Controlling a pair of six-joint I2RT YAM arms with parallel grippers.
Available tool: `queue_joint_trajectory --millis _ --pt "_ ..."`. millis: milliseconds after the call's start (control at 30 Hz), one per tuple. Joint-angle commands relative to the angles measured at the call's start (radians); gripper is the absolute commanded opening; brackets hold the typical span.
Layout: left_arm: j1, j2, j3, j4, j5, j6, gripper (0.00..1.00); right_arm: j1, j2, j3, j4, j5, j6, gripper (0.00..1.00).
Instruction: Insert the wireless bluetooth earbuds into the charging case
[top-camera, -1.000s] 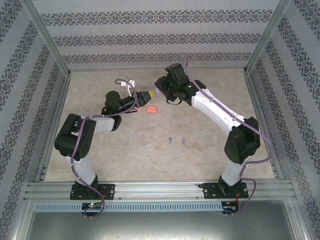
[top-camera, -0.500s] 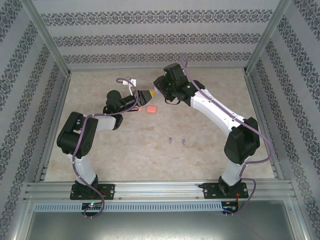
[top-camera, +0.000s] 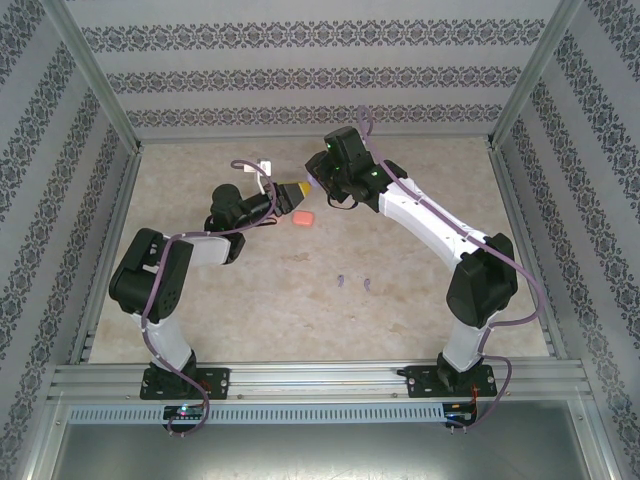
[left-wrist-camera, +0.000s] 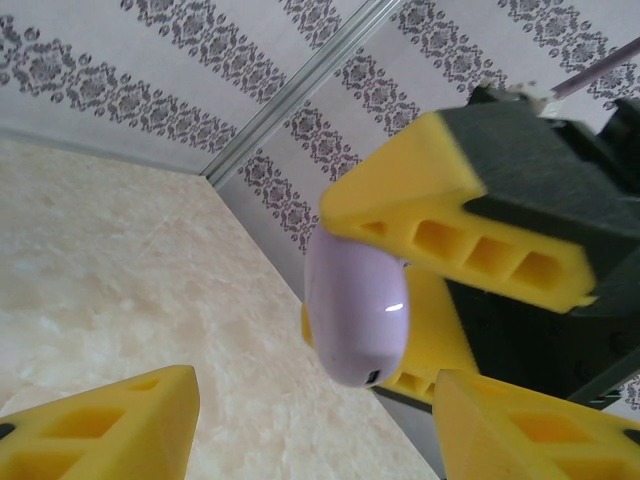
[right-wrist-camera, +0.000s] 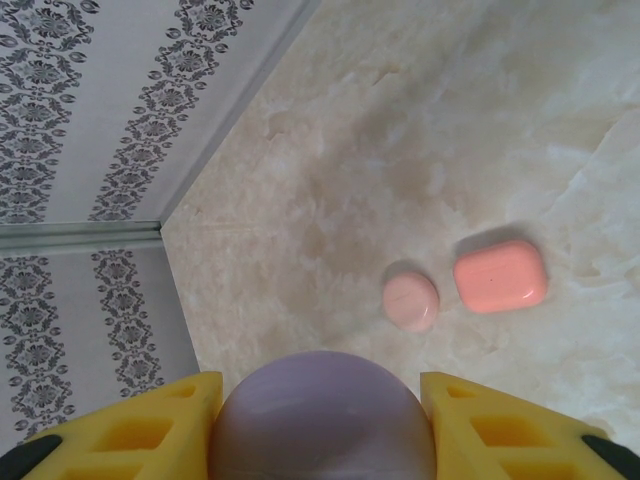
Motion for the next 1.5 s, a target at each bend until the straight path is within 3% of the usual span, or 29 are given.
queue_joint_trajectory --millis 0,333,567,967,1133,1467 --pt "-0.014 -0.030 0.005 0.003 -0.018 0.039 0.63 0.016 0.016 0.019 0.011 0.023 0.020 0.38" --pt "-0.026 0.000 0.044 -0.006 -0.029 0.043 0.61 0.033 0.038 0.041 0.012 0.007 0.019 0.38" --pt "-0.026 0.020 0.058 -0.006 -0.029 0.042 0.51 0.037 0.042 0.043 0.019 0.000 0.023 0.38" --pt "-0.028 0.037 0.061 -0.004 -0.030 0.042 0.48 0.039 0.048 0.044 0.026 -0.006 0.027 0.37" --pt "-0.028 0.043 0.064 -0.006 -0.033 0.042 0.38 0.039 0.047 0.041 0.028 -0.008 0.027 0.37" --pt "-0.032 0.041 0.059 -0.001 -0.028 0.036 0.28 0.036 0.048 0.038 0.040 -0.007 0.033 0.38"
